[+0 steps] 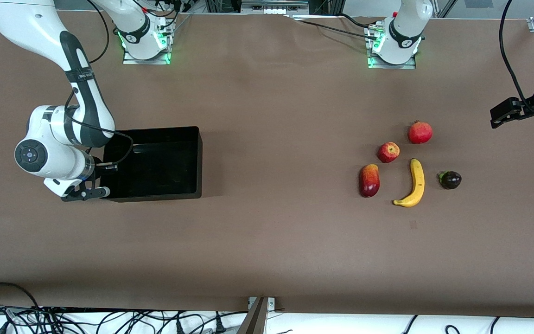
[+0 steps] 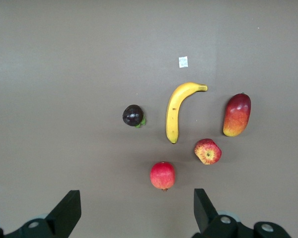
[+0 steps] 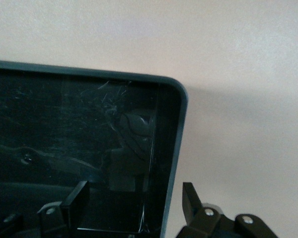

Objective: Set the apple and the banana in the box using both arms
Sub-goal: 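Lower the right gripper onto the black box rim and grasp it, then slide the black box with the right gripper toward the fruit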

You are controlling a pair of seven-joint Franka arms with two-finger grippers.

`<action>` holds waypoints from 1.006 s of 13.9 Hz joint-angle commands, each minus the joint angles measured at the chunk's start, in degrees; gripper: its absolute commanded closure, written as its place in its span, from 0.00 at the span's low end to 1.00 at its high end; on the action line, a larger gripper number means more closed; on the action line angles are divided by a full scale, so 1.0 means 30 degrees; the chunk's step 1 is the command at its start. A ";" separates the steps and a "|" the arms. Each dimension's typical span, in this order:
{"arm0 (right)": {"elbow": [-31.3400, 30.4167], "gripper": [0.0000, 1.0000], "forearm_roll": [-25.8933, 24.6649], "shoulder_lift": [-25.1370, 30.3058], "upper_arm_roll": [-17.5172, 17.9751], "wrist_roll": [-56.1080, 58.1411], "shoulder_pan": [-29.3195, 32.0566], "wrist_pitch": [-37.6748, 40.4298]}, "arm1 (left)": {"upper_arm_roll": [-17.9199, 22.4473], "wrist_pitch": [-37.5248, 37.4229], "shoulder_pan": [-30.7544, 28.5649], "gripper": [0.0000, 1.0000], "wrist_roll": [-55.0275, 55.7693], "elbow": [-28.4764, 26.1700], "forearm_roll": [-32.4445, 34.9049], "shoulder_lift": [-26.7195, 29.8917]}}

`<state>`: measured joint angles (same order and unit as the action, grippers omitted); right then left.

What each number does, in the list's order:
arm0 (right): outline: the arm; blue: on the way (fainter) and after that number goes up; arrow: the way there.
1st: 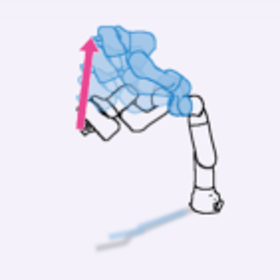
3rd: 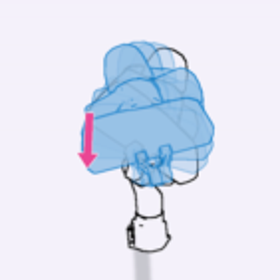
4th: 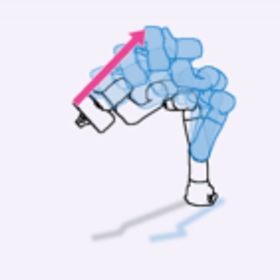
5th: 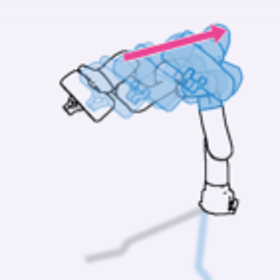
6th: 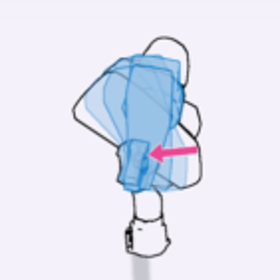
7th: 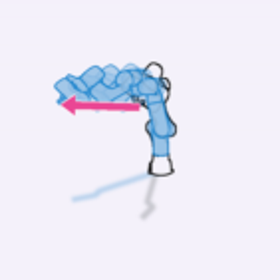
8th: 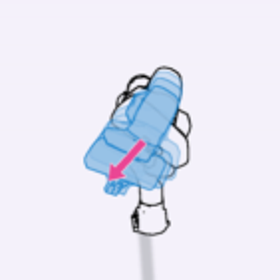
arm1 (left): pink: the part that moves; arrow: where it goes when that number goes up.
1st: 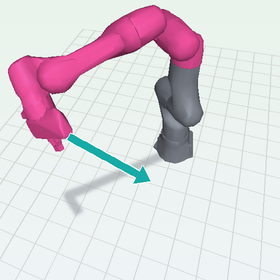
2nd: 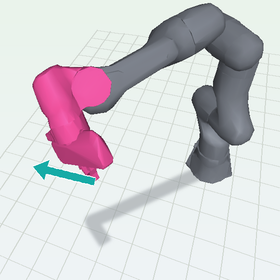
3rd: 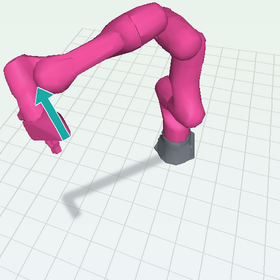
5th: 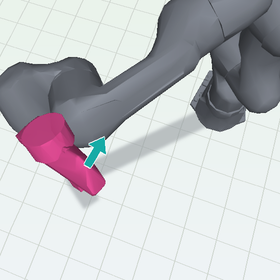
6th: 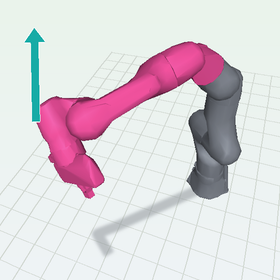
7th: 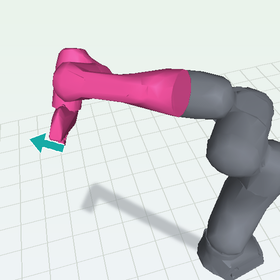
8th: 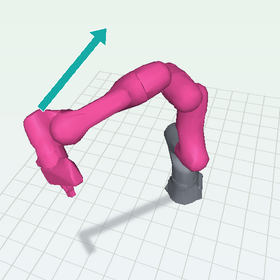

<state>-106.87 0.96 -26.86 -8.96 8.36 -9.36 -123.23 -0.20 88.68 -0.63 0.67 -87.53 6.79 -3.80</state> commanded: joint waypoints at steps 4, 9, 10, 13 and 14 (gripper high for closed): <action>-0.0937 0.89 0.0324 0.0339 0.0056 0.0024 0.0248 -0.0320 | -0.0051 -0.0874 0.0209 0.00 -0.0400 0.0407 0.0255 0.0036; -0.0648 1.00 0.0936 0.0514 0.0143 0.0141 0.0220 -0.0028 | -0.0022 -0.1139 0.0063 0.00 -0.0923 0.0407 0.0284 0.0356; -0.0268 1.00 0.1026 0.0602 0.0463 0.0200 0.0074 0.0060 | -0.0051 -0.1401 0.0063 0.00 -0.1247 0.0407 0.0255 0.0416; 0.1573 1.00 0.1056 0.0808 0.2131 -0.0003 -0.0481 0.1052 | -0.0109 -0.1522 0.0092 0.00 -0.1105 0.0436 0.0284 0.0417; 0.2539 1.00 0.1143 0.0750 0.2223 -0.0063 -0.1239 0.1666 | -0.0081 -0.1492 0.0092 0.00 -0.1017 0.0436 0.0284 0.0417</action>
<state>-103.95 2.90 -25.57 -3.63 8.72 -10.04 -122.26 -0.23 85.29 -0.28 -1.50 -87.16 6.79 -2.63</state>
